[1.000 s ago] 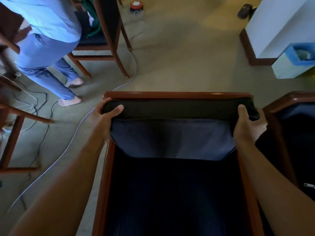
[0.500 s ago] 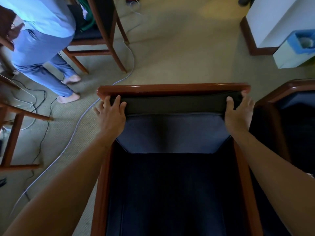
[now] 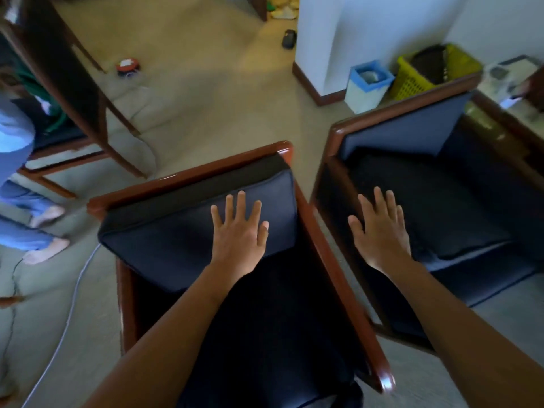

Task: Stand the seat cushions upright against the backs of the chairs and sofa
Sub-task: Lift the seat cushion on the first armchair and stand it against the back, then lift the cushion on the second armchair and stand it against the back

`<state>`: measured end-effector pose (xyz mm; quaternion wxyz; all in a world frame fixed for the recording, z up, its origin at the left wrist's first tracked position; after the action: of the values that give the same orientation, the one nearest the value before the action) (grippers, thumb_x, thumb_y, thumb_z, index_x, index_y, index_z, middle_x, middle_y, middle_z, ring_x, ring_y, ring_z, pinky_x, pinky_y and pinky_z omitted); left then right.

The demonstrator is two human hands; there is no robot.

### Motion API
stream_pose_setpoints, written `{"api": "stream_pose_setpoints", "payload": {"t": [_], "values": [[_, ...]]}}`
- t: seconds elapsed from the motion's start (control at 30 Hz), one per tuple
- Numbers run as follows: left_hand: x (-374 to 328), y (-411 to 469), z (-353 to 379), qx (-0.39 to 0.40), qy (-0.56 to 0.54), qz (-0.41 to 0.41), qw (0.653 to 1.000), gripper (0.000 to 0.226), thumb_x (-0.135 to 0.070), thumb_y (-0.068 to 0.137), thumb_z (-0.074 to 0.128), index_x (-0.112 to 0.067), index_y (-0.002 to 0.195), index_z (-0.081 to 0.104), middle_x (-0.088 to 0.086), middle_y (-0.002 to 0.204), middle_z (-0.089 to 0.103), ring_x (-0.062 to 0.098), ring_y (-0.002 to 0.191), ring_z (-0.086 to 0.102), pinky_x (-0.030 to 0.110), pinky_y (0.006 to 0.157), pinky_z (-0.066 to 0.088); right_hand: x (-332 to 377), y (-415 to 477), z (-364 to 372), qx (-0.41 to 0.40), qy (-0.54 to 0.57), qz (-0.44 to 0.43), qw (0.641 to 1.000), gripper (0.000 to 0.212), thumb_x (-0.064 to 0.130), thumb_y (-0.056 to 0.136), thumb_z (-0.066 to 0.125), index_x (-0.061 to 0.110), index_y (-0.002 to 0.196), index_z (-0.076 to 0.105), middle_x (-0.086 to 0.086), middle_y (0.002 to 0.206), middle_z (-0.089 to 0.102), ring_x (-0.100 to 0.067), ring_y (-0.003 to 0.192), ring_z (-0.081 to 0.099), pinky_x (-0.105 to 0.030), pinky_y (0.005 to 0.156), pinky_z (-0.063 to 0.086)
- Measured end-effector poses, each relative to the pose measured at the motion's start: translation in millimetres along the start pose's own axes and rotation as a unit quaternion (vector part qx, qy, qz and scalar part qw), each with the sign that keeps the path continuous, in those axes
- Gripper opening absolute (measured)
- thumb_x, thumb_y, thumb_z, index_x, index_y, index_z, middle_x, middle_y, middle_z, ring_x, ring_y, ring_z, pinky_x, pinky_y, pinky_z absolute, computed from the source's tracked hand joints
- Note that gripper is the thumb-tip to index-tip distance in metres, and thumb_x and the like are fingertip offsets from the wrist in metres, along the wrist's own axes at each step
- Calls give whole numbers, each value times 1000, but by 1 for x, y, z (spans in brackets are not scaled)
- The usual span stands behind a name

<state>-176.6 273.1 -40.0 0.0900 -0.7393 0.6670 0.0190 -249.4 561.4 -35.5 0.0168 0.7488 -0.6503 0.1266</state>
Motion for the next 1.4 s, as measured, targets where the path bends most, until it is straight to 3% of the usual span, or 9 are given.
{"api": "stream_pose_setpoints", "payload": {"t": [0.13,0.33,0.6,0.8,1.13,1.4], "values": [[-95,1,0,12,3,28,1000,80,-59,103,7,-18,168,32,21,178,15,44,165,9,69,128,8,-87,-34,-29,-20,9,42,999,62,49,109,31,21,164,26,-11,175,2,-30,161,-10,-50,130,2],[-234,1,5,0,13,57,998,64,-51,108,31,-14,158,48,25,169,35,48,157,29,75,122,25,-215,-60,-58,-23,12,56,998,63,49,109,31,21,164,25,-11,175,2,-31,161,-9,-50,130,3],[-352,13,30,3,20,8,1000,63,-51,109,41,-14,160,46,26,169,34,48,156,31,74,121,27,-346,-48,-77,10,16,29,999,63,51,109,27,24,165,20,-8,175,-2,-30,161,-12,-49,130,0],[-382,56,44,16,-12,-76,997,69,-59,110,28,-24,169,26,18,177,17,41,163,17,68,128,18,-395,4,-78,13,31,5,999,63,50,109,30,23,165,22,-9,175,1,-30,161,-10,-49,129,1],[-390,171,83,42,-40,-196,979,76,-63,108,35,-27,171,14,16,179,12,41,163,16,66,128,20,-428,153,-30,68,73,-26,995,62,50,109,32,22,164,25,-9,175,8,-29,162,-3,-49,130,7],[-358,221,141,59,-166,-368,913,90,-66,103,51,-27,171,7,16,177,17,44,158,29,66,121,35,-500,261,50,114,315,161,928,56,45,108,46,18,157,42,-8,163,39,-31,146,41,-48,116,35]]}}
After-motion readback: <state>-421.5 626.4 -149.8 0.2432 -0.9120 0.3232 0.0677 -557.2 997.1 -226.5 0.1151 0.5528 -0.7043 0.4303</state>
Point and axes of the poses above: each hand's wrist, its own y-axis towards the middle knuckle, its own z-axis out of the palm, x = y × z, the point moved 10 cm from there along y, towards the middle knuckle
